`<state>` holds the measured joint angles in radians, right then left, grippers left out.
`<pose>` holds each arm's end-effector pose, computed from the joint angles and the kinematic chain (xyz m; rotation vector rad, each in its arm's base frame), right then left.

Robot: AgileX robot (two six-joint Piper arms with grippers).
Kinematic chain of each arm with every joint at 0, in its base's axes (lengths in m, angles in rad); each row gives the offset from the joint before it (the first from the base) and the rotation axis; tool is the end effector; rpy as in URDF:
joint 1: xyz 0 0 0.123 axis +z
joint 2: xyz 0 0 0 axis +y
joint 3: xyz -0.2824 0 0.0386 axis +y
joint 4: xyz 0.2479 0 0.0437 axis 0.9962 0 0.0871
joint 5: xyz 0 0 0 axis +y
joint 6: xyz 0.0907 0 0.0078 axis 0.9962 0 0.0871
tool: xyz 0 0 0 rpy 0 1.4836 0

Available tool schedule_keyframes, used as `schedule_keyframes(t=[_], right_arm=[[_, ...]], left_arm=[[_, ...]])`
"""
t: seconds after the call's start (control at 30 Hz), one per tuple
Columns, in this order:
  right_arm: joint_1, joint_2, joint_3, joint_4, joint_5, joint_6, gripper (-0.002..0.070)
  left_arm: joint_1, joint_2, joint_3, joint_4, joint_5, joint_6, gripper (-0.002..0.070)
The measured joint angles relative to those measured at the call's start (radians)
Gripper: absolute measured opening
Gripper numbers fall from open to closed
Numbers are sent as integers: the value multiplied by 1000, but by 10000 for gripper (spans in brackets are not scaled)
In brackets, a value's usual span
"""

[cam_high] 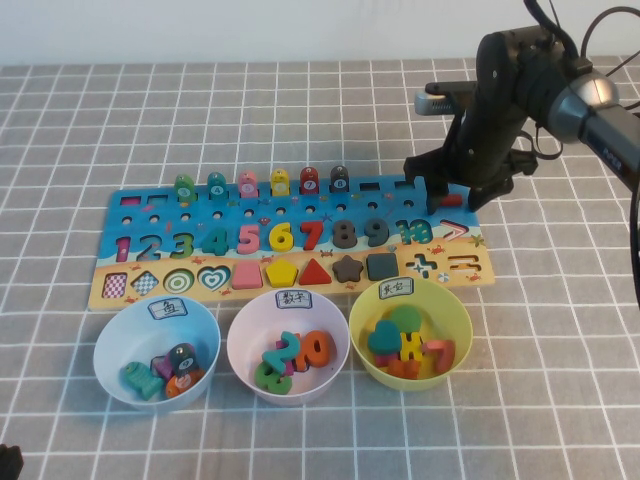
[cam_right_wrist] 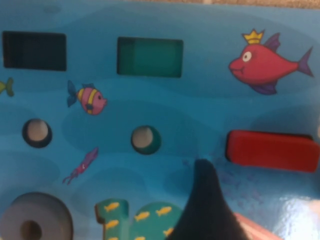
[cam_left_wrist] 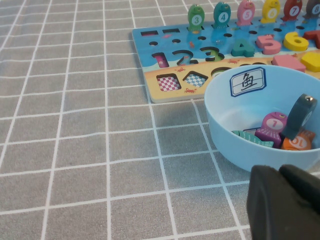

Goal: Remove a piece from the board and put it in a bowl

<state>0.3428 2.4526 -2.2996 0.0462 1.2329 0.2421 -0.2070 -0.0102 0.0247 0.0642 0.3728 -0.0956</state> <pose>0.4870 0.1780 0.1905 -0.1319 2.8859 0.1772 0.0520 -0.0087 0.1719 0.1440 1.8671 -0.1456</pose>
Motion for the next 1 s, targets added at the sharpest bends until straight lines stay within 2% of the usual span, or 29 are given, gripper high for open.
schedule_keyframes(t=[0.57,0.8,1.0], right_arm=[[0,0,0,-1,-46,-9,425],[0,0,0,-2,-38,-32,335],[0,0,0,-5,-38,-32,309]], left_arm=[[0,0,0,0,0,0,-4],[0,0,0,0,0,0,-4],[0,0,0,0,0,0,-4]])
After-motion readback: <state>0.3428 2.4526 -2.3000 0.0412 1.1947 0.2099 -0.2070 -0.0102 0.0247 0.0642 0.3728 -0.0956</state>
